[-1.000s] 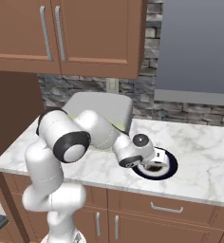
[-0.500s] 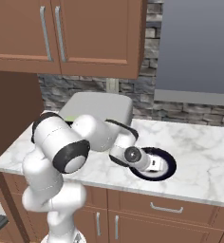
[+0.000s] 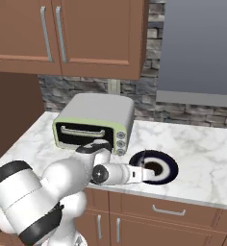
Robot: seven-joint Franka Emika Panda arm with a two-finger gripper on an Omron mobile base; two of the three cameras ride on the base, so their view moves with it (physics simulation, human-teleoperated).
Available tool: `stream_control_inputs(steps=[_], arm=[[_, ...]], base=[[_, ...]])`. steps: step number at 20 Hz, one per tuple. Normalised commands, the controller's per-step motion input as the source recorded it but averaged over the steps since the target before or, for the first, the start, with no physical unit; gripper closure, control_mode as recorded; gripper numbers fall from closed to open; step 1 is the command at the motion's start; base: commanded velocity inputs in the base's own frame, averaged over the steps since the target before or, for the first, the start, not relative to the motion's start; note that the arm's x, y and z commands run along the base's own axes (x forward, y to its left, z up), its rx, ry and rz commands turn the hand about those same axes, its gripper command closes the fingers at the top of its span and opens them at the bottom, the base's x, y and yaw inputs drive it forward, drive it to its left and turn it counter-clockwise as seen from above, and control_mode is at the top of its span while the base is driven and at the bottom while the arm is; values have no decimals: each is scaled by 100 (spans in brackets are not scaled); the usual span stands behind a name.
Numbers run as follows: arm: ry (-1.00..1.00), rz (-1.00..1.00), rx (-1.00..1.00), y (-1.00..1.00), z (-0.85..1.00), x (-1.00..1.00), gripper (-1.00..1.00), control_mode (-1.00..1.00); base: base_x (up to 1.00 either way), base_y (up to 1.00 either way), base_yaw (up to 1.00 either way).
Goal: Place the fish on the rack of the oven, and slide the rack back inside. Close the oven door.
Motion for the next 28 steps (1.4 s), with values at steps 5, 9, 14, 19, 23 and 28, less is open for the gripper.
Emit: stream_control_inputs(steps=[5, 9, 14, 19, 23, 28], arm=[[7, 3, -4, -18, 100, -25, 100, -100], [26, 0, 0, -11, 100, -32, 100, -100], [30, 0, 8, -3, 100, -49, 100, -100], [25, 6, 9, -9, 100, -43, 100, -100], [19, 20, 7, -4, 100, -33, 100, -100], [18, 32, 4, 13, 81, -24, 100, -100]], base=[[0, 0, 0], [0, 0, 0], [0, 0, 0], [0, 0, 0], [0, 0, 0], [0, 0, 0]])
